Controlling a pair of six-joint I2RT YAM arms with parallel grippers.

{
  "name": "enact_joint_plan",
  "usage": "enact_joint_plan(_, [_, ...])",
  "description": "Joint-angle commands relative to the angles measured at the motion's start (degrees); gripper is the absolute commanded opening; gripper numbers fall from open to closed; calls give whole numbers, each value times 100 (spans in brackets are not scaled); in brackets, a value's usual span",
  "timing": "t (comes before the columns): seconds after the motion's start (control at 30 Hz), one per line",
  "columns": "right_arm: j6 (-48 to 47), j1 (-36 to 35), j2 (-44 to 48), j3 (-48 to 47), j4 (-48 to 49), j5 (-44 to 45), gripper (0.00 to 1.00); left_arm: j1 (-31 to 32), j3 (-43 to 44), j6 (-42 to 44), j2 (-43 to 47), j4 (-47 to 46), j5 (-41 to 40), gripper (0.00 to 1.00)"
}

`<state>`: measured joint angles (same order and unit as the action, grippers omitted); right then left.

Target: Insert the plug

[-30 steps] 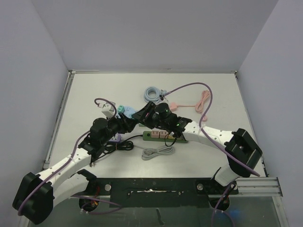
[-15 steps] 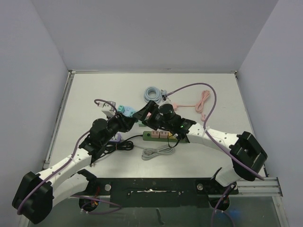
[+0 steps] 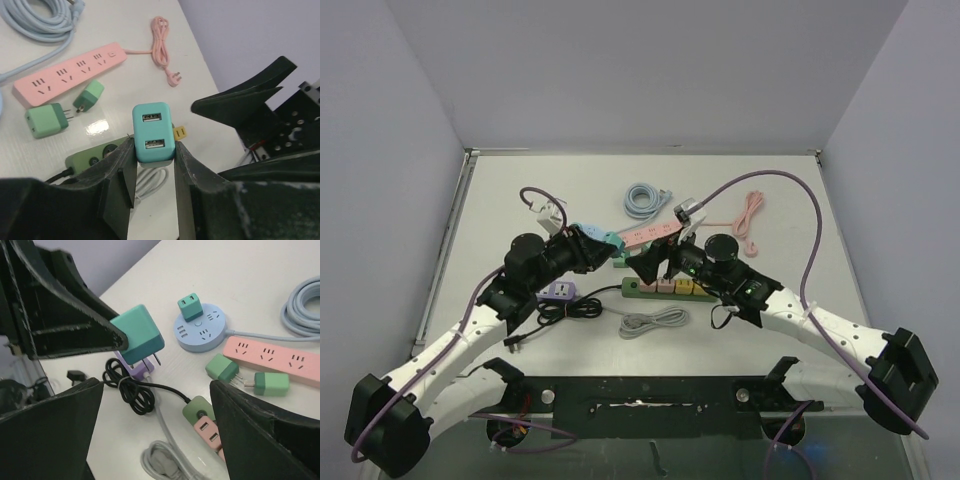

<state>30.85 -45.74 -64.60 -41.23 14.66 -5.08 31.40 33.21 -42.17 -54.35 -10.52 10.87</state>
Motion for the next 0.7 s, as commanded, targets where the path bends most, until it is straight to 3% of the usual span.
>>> enact_joint_plan(0.0, [-1899, -62, -66, -196, -211, -472, 91, -28, 624, -562, -58, 189, 663, 14])
enact_joint_plan(0.2, [-2355, -331, -428, -712, -453, -253, 88, -28, 865, -603, -141, 478, 792, 14])
enact_joint_plan(0.43, [-2456, -553, -930, -1148, -282, -140, 79, -34, 977, -356, -247, 649, 996, 15])
enact_joint_plan(0.53, [-2425, -574, -1003, -1150, -84, -102, 70, -37, 980, -320, -219, 691, 984, 15])
enact_joint_plan(0.67, [-2444, -577, -1041, -1124, -32, -54, 50, -37, 984, -326, -174, 735, 991, 17])
